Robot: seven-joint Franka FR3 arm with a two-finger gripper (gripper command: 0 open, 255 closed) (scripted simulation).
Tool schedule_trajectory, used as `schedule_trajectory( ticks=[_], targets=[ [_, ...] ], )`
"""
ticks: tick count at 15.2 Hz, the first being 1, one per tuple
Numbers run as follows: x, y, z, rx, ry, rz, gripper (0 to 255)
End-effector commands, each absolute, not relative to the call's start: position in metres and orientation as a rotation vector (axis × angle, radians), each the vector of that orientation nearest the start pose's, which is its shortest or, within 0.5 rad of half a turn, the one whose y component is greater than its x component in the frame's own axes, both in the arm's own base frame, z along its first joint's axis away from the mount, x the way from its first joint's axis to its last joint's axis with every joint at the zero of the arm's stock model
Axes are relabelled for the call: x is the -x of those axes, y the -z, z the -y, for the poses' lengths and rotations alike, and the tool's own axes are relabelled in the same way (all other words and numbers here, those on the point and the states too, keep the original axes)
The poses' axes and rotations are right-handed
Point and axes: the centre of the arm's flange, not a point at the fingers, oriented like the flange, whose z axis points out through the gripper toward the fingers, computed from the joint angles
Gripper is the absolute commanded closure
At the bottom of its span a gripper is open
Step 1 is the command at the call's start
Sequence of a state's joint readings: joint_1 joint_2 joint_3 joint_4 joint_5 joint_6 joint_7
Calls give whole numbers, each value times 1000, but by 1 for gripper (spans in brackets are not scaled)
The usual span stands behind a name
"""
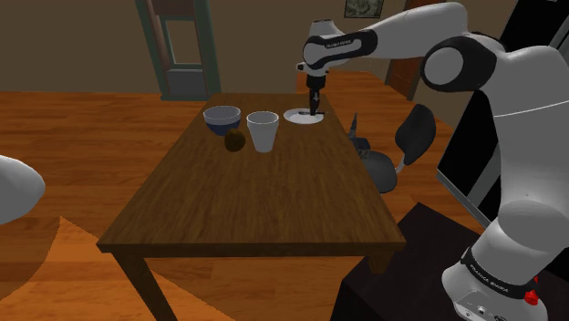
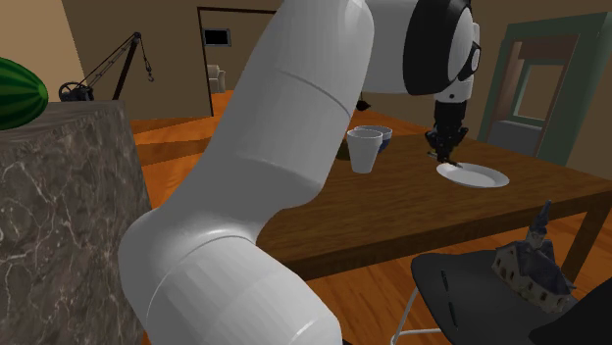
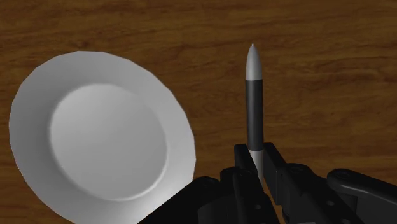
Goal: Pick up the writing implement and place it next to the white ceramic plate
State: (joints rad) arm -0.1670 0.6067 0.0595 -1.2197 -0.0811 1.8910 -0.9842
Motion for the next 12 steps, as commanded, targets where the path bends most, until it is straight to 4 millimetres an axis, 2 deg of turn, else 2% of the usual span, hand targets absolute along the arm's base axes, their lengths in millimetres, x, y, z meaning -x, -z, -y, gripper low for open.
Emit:
schedule_trajectory(
  ticks=[1, 12],
  targets=[
    [-734, -424, 106, 2901, 53, 1382, 255],
    [-734, -366, 106, 2901, 53, 1382, 255]
  ],
)
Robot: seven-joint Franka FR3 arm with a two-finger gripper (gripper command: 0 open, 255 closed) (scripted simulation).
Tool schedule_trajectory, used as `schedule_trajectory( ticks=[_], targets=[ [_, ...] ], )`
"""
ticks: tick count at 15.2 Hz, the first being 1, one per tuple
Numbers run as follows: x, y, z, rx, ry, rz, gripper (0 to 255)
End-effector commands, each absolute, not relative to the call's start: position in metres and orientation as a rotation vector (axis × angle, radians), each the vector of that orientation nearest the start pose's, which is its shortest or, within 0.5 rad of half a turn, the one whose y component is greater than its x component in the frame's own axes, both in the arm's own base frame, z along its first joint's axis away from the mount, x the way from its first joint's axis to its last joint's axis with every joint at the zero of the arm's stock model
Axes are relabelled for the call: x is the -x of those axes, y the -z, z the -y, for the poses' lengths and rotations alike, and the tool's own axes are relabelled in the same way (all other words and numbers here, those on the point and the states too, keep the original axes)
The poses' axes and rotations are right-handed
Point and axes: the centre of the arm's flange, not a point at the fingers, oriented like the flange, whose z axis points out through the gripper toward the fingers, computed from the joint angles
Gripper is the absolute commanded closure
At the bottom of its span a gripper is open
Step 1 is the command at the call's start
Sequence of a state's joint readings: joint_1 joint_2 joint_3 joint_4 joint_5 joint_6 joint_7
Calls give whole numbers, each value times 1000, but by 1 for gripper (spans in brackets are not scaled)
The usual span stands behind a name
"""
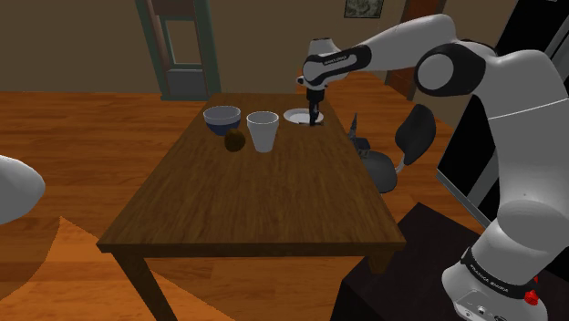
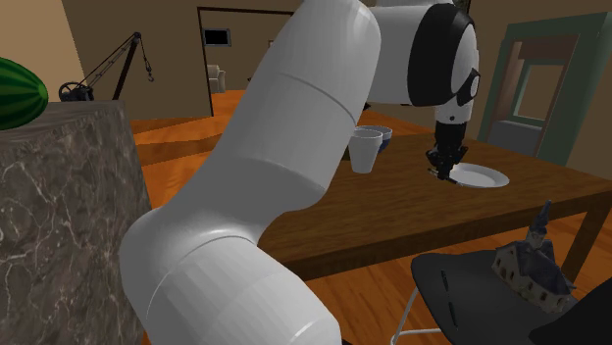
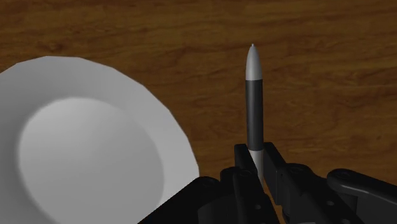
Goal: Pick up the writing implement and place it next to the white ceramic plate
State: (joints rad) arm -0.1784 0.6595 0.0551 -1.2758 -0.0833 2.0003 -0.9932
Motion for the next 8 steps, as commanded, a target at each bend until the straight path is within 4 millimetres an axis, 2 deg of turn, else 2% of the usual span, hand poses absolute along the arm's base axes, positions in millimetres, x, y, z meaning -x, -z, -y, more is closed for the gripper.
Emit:
schedule_trajectory(
  ticks=[1, 3, 8],
  targets=[
    [-734, -361, 106, 2901, 53, 1382, 255],
    [-734, -348, 106, 2901, 53, 1382, 255],
    [-734, -348, 106, 2901, 53, 1382, 255]
  ],
)
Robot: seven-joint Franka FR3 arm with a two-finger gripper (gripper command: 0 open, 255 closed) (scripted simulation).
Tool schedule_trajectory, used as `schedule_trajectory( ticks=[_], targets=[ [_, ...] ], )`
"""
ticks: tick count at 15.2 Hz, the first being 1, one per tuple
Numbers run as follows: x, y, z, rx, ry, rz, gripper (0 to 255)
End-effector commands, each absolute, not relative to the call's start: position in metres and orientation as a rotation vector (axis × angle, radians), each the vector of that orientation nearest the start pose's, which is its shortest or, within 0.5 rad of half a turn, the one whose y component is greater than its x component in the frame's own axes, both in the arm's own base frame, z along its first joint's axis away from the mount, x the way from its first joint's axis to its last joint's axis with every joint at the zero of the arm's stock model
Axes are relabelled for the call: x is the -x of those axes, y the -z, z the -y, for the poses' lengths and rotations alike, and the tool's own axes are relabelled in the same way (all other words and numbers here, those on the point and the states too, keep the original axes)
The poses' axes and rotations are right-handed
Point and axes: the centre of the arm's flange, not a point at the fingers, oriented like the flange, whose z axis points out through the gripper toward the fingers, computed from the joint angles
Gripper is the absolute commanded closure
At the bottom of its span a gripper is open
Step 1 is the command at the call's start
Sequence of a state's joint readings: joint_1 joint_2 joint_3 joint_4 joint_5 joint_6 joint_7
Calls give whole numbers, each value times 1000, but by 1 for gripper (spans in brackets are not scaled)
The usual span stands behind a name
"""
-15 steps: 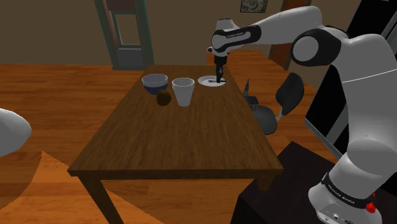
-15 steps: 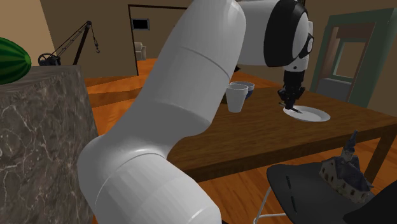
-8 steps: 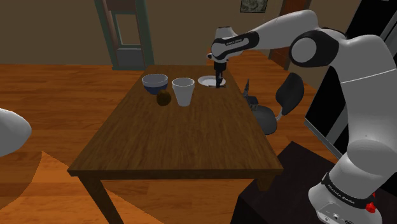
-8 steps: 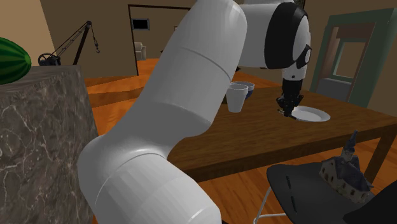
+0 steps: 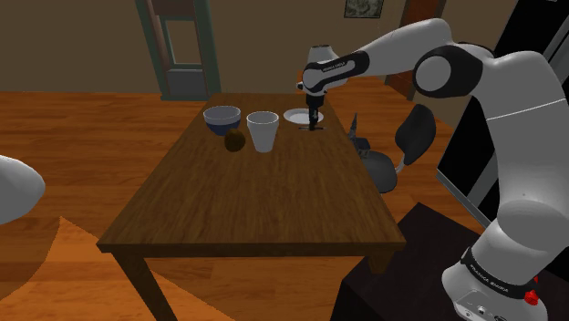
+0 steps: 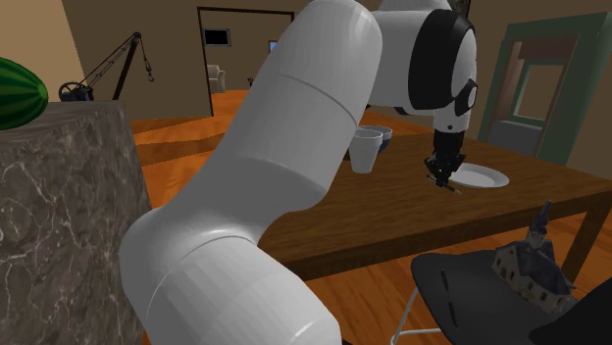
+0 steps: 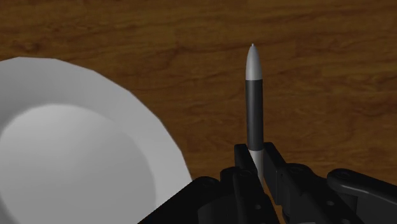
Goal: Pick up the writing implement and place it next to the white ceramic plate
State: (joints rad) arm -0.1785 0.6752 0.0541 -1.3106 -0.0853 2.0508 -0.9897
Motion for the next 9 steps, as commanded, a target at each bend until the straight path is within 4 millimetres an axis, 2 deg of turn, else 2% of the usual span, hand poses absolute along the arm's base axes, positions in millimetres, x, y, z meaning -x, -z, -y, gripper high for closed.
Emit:
schedule_trajectory(
  ticks=[1, 3, 4, 9],
  targets=[
    [-734, -348, 106, 2901, 53, 1382, 255],
    [-734, -348, 106, 2901, 53, 1382, 255],
    [-734, -348, 106, 2901, 53, 1382, 0],
    [-734, -348, 106, 2901, 53, 1382, 0]
  ],
)
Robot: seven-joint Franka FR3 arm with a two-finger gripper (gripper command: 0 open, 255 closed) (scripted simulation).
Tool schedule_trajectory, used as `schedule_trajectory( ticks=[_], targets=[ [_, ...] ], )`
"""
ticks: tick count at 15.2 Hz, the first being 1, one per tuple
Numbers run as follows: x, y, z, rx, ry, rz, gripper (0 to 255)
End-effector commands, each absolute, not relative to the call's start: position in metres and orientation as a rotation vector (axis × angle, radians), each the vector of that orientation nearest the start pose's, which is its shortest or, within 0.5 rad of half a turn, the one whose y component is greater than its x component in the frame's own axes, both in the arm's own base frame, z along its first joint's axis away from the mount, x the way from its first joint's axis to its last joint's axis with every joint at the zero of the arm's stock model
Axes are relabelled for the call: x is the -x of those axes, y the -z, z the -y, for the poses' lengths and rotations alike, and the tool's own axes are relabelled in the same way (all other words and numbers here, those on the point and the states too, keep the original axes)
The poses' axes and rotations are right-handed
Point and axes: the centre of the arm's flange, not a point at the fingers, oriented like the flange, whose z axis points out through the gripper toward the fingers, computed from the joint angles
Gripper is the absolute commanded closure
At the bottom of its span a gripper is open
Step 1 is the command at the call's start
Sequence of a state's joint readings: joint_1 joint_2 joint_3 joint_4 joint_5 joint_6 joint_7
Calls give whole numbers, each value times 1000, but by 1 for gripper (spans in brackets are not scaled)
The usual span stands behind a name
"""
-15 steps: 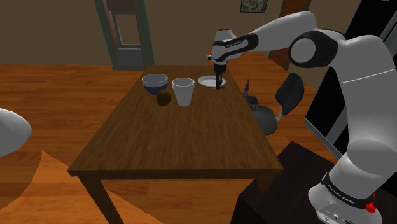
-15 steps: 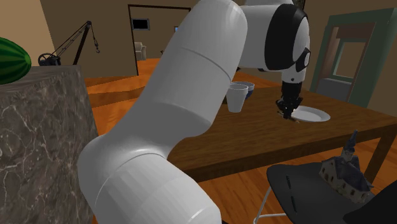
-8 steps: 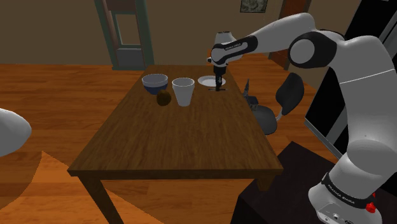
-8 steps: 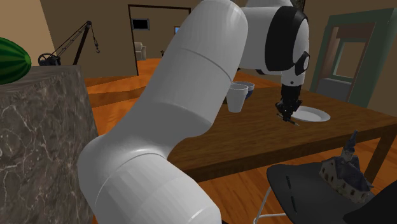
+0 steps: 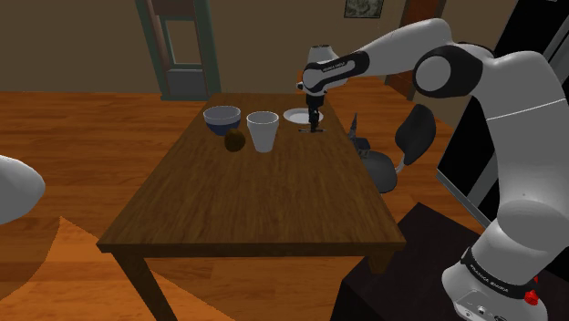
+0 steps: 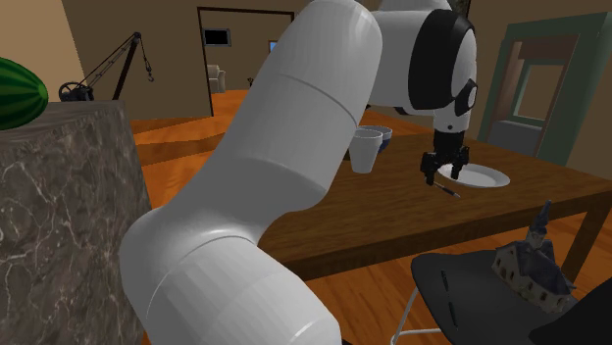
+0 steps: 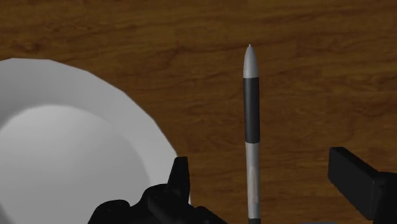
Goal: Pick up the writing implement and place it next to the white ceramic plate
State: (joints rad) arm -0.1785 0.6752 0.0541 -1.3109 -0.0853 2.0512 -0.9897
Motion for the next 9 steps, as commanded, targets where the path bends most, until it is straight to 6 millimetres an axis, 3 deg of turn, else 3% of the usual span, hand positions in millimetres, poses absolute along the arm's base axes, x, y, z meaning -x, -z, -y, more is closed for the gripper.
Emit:
schedule_trajectory(
  ticks=[1, 4, 9],
  targets=[
    [-733, -361, 105, 2901, 53, 1382, 0],
    [-731, -398, 103, 2901, 53, 1382, 0],
    [-731, -398, 103, 2901, 53, 1382, 0]
  ],
)
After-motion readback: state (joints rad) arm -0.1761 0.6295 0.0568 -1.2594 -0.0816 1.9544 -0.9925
